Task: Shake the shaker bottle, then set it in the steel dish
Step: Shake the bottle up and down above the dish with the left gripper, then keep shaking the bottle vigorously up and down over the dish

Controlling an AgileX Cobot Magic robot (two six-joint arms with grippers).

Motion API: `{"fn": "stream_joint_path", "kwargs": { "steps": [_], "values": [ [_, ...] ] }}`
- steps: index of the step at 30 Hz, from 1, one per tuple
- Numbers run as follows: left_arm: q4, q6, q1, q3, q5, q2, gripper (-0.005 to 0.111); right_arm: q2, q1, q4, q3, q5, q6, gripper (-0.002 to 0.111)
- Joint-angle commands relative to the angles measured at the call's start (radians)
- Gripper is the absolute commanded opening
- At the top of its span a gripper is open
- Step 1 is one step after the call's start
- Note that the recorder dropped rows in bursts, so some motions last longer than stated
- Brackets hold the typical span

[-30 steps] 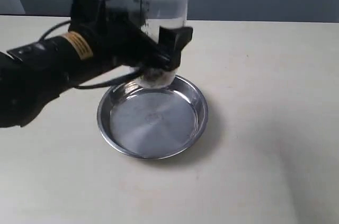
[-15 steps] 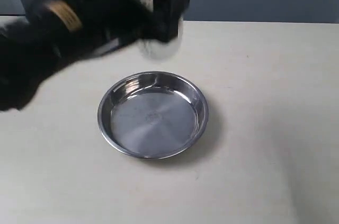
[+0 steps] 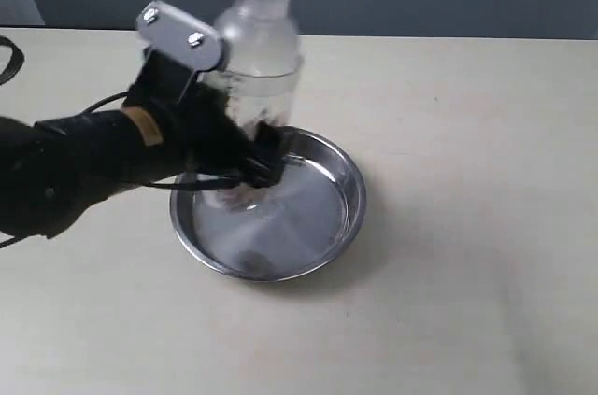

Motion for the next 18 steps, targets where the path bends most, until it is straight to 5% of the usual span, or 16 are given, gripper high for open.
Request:
{"fn": "stream_joint_path", "kwargs": {
  "steps": [1, 3, 4, 5, 8, 10, 11, 12, 13, 14, 15, 16, 17, 18],
  "values": [
    [0.033, -0.189, -0.003, 0.031, -0.061, 0.007, 0.0, 0.004, 0.002, 0.0, 0.001, -0.016, -0.004, -0.001],
    [0.371, -0.261, -0.092, 0.024, -0.028, -0.028, 0.0, 0.004, 0.002, 0.0, 0.001, -0.016, -0.004, -0.001],
    [0.372, -0.244, -0.112, 0.024, -0.038, -0.046, 0.0, 0.004, 0.002, 0.0, 0.001, -0.016, -0.004, -0.001],
    [0.287, -0.201, -0.102, 0.024, -0.064, -0.049, 0.0, 0.004, 0.002, 0.0, 0.001, -0.016, -0.004, -0.001],
    [-0.3, -0.088, -0.024, 0.023, -0.205, -0.022, 0.0, 0.004, 0.002, 0.0, 0.001, -0.016, -0.004, -0.001],
    [0.155, -0.089, -0.101, -0.028, 0.102, -0.043, 0.0, 0.004, 0.002, 0.0, 0.001, -0.012, -0.004, -0.001],
    [0.339, -0.102, -0.139, -0.03, 0.17, -0.05, 0.0, 0.004, 0.002, 0.0, 0.001, -0.012, -0.004, -0.001],
    [0.372, -0.114, -0.132, -0.019, 0.165, -0.049, 0.0, 0.004, 0.002, 0.0, 0.001, -0.012, -0.004, -0.001],
    [0.144, -0.123, -0.013, 0.012, 0.028, -0.031, 0.0, 0.004, 0.002, 0.0, 0.001, -0.012, -0.004, -0.001],
    [-0.064, -0.144, 0.045, 0.023, -0.055, -0.019, 0.0, 0.004, 0.002, 0.0, 0.001, -0.012, -0.004, -0.001],
    [-0.106, -0.265, 0.043, 0.008, -0.04, -0.022, 0.0, 0.004, 0.002, -0.002, 0.001, -0.012, -0.004, -0.001],
    [0.077, -0.285, 0.006, -0.015, 0.044, -0.038, 0.0, 0.004, 0.002, -0.002, 0.001, -0.012, -0.004, -0.001],
    [0.481, -0.3, -0.097, -0.037, 0.161, -0.075, 0.0, 0.004, 0.002, -0.002, 0.001, -0.012, -0.004, -0.001],
    [0.566, -0.3, -0.105, -0.037, 0.159, -0.08, 0.0, 0.004, 0.002, -0.002, 0.001, -0.012, -0.004, -0.001]
  ]
}}
